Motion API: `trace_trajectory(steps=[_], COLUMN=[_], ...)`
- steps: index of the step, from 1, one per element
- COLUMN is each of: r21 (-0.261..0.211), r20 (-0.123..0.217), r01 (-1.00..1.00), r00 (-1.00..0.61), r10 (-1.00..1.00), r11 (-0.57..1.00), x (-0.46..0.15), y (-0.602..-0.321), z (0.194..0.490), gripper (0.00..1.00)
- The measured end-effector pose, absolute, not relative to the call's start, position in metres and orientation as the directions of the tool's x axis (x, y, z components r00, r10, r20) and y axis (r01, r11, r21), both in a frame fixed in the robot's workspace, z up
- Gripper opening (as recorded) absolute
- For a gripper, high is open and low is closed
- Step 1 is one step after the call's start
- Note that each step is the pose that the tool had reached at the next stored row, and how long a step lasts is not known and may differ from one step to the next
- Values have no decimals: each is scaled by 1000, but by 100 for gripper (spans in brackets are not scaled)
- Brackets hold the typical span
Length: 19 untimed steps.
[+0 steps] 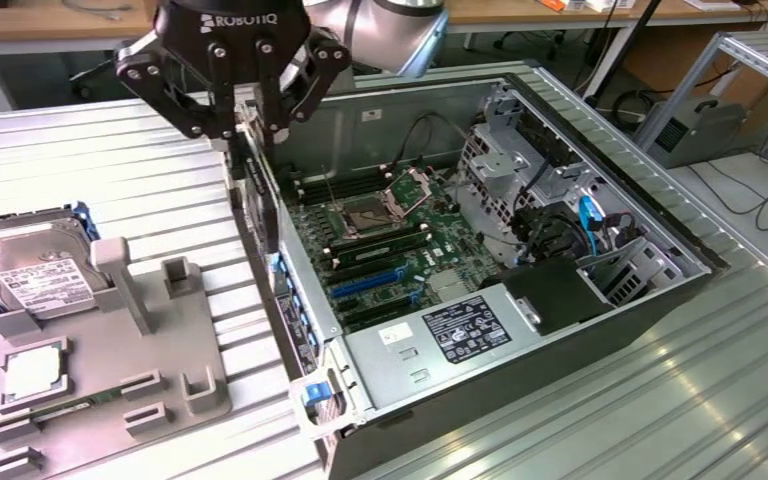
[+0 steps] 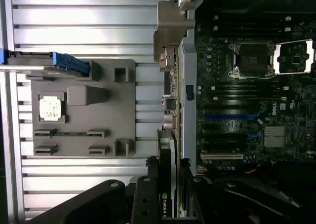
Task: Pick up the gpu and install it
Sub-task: 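Pick up the gpu and move the gpu toward the slot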
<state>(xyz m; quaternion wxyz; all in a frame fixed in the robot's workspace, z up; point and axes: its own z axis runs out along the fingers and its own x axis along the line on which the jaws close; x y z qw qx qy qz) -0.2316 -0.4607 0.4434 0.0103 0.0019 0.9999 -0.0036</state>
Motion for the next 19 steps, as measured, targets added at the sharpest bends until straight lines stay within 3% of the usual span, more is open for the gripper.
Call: trace_trajectory(steps=[7, 19], r21=[-7, -7], r20=[-21, -21], r01=[0, -5], r00=[-1000, -1000], r10=[0, -5], r11=[1000, 1000], x=[-159, -106], y=[-456, -454], z=[443, 443], gripper=[27, 27])
